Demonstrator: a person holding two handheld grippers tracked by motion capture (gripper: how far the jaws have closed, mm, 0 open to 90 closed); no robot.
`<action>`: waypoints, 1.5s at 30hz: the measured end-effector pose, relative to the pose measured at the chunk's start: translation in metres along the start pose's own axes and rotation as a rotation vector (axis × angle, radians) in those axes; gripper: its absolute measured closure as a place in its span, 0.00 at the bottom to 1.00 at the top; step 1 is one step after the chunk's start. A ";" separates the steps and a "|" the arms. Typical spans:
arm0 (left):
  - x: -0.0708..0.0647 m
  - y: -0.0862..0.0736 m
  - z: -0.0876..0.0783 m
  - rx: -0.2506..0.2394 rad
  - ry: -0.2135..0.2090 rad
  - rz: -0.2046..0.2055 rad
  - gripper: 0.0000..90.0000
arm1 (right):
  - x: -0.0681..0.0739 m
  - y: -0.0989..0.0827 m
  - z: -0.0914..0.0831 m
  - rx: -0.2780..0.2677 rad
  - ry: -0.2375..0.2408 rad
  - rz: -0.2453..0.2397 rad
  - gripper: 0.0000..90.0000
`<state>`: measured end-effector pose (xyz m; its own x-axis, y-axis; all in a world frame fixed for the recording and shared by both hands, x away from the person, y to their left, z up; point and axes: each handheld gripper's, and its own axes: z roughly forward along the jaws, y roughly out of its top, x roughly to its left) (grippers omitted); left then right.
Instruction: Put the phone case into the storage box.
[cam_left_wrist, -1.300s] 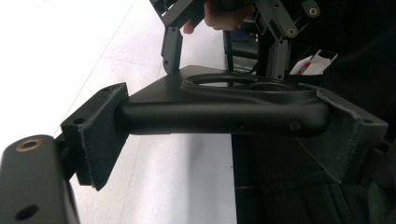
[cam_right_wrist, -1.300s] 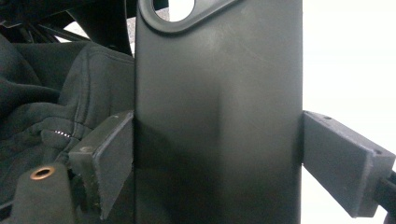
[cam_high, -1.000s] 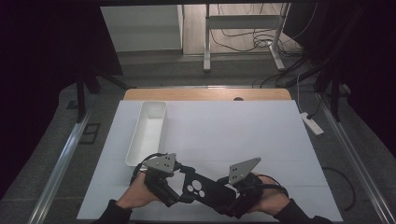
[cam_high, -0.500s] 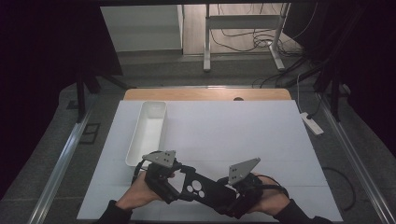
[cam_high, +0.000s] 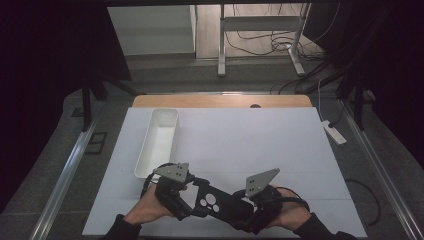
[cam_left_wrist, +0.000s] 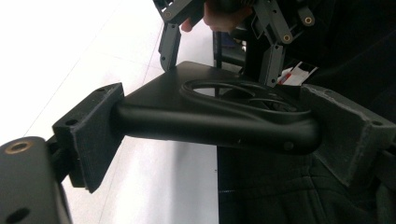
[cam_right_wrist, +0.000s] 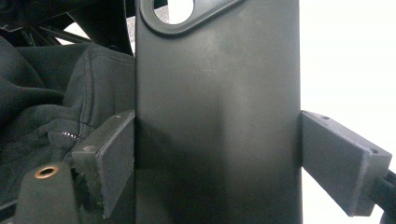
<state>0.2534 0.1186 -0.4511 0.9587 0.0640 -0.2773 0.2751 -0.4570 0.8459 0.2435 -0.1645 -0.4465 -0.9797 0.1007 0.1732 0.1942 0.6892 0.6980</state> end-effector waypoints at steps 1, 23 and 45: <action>-0.001 0.000 0.000 0.005 0.004 0.008 0.13 | 0.000 0.000 0.000 0.001 0.001 -0.001 0.17; -0.003 0.006 -0.005 -0.015 0.045 0.005 0.18 | 0.000 0.001 0.001 -0.024 -0.054 -0.027 0.13; 0.001 0.017 -0.013 0.002 0.221 -0.126 0.18 | 0.000 -0.004 -0.002 -0.012 -0.292 0.031 0.00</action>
<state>0.2605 0.1226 -0.4310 0.9093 0.3131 -0.2743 0.3939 -0.4344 0.8100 0.2430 -0.1687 -0.4475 -0.9458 0.3245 -0.0117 0.2227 0.6743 0.7040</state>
